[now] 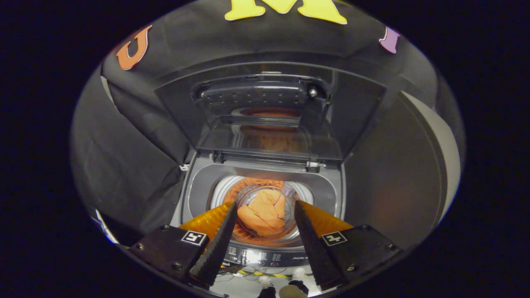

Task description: Put the clothes into the washing machine and then close the washing machine lid.

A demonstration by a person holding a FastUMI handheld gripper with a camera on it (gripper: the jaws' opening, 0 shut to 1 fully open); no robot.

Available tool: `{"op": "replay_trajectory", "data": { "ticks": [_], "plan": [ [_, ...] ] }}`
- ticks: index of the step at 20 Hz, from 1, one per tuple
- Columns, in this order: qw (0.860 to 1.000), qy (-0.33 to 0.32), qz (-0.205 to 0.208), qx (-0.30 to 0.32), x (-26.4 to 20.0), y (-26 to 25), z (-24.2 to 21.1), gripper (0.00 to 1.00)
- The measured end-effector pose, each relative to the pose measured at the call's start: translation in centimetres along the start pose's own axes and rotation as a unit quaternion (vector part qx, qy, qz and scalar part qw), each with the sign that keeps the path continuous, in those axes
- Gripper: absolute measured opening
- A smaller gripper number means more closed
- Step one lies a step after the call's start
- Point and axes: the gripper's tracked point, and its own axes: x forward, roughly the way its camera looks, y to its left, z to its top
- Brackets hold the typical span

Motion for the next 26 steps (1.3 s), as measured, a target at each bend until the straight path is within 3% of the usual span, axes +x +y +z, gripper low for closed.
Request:
{"op": "replay_trajectory", "data": {
  "ticks": [7, 14, 19, 26],
  "plan": [
    [0.999, -0.048, -0.011, 0.019, -7.8, 0.4, 1.4, 0.87],
    [0.993, -0.114, -0.014, 0.028, -15.4, 0.5, 6.1, 0.86],
    [0.99, -0.14, -0.003, 0.026, -15.7, 1.1, 10.6, 0.87],
    [0.99, -0.14, 0.003, 0.005, -12.1, 2.1, 16.0, 0.87]
  ]
}}
